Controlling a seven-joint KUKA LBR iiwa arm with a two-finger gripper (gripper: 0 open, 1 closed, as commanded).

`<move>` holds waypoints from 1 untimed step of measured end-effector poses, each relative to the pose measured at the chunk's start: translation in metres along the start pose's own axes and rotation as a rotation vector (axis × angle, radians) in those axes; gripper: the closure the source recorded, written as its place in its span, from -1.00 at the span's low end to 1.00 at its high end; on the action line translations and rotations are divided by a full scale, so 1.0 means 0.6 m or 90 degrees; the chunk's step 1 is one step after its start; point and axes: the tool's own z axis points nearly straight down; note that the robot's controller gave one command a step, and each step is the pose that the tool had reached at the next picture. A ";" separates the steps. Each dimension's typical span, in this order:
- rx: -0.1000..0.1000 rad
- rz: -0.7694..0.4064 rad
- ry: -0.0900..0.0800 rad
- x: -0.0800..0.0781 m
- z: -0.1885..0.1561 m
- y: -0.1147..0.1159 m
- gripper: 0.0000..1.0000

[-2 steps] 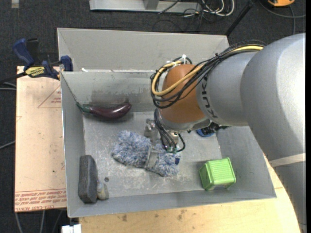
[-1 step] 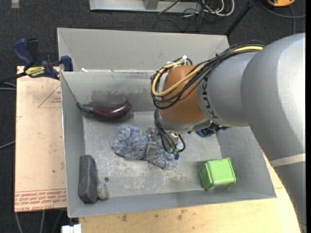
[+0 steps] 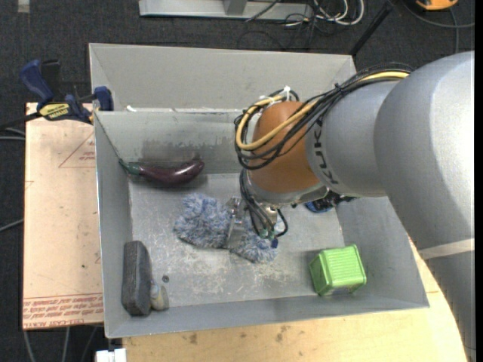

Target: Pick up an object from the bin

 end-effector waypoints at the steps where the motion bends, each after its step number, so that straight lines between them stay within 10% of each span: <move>1: 0.001 0.000 0.001 0.001 -0.004 0.000 1.00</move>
Offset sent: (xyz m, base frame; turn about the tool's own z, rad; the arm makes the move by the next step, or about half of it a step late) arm 0.0001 -0.0001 0.0526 0.0000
